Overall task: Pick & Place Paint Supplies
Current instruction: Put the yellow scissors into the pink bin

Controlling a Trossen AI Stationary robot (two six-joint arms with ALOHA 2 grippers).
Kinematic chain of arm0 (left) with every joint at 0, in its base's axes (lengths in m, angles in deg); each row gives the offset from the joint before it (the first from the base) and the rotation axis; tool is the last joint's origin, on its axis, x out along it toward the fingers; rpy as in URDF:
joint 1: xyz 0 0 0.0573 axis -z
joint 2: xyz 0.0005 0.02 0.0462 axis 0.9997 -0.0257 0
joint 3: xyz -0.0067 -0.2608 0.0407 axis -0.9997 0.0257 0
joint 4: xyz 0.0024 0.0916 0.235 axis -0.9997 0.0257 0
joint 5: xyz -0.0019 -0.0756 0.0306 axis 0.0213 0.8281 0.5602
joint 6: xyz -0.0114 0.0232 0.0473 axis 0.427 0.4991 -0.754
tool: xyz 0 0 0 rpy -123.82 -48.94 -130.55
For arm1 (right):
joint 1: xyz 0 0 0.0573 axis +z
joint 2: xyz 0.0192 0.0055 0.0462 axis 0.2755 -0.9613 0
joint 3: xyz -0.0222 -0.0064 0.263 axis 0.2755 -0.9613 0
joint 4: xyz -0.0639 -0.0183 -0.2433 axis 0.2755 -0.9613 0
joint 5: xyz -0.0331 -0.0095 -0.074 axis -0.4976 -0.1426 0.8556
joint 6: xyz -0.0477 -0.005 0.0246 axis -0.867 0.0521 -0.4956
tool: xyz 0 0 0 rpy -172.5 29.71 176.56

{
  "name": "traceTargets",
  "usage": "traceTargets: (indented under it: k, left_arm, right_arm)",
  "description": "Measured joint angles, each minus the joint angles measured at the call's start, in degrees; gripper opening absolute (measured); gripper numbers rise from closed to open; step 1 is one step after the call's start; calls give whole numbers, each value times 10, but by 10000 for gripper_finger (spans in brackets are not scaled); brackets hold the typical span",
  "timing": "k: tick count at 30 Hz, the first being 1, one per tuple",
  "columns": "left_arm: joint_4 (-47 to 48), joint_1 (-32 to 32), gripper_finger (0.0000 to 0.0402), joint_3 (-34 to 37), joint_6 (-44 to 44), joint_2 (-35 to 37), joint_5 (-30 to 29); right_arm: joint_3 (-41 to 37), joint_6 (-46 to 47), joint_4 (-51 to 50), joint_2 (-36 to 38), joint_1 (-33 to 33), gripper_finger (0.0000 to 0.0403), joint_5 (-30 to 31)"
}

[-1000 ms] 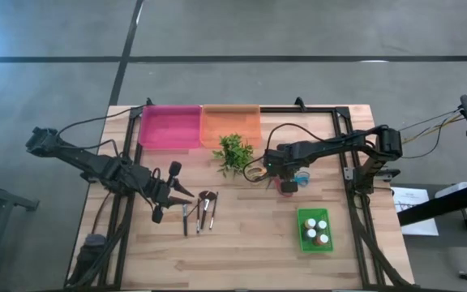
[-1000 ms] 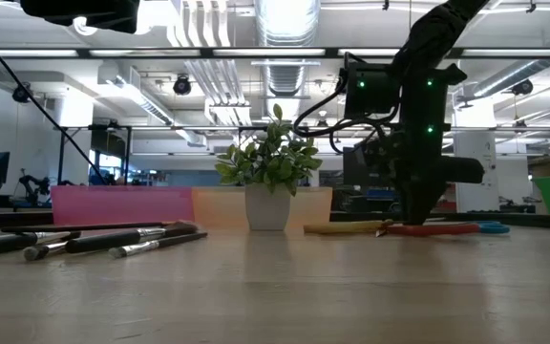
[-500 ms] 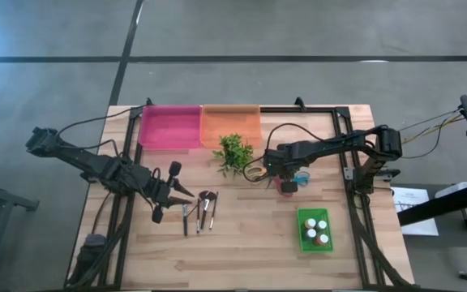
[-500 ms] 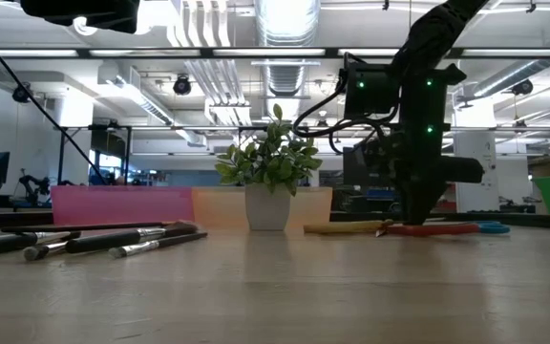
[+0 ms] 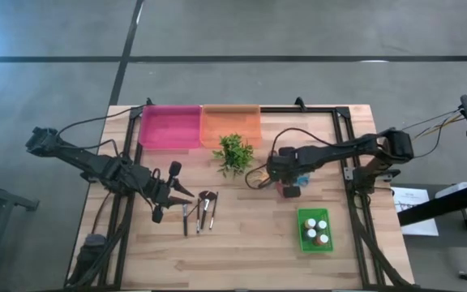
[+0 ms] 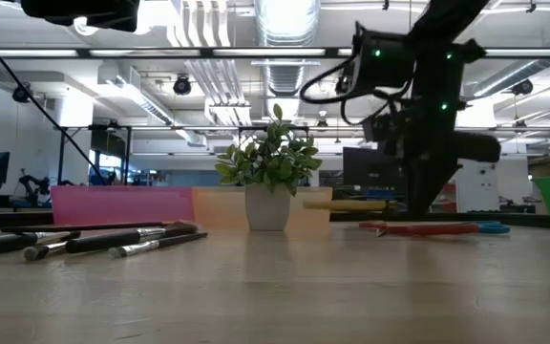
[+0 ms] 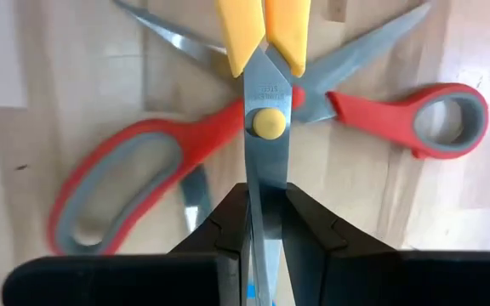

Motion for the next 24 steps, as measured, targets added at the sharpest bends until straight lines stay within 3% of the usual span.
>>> traceTargets:
  k: [9,18,24]
  left_arm:
    - [-46,1,99,0,-26,-26,2]
    - [-207,5,99,0,-242,-142,2]
    - [-302,24,99,-18,-364,-217,-39]
  right_arm:
    - [34,32,-1,39,96,39,47]
    - [135,14,4,55,171,39,46]
    - [210,-19,0,60,173,39,-12]
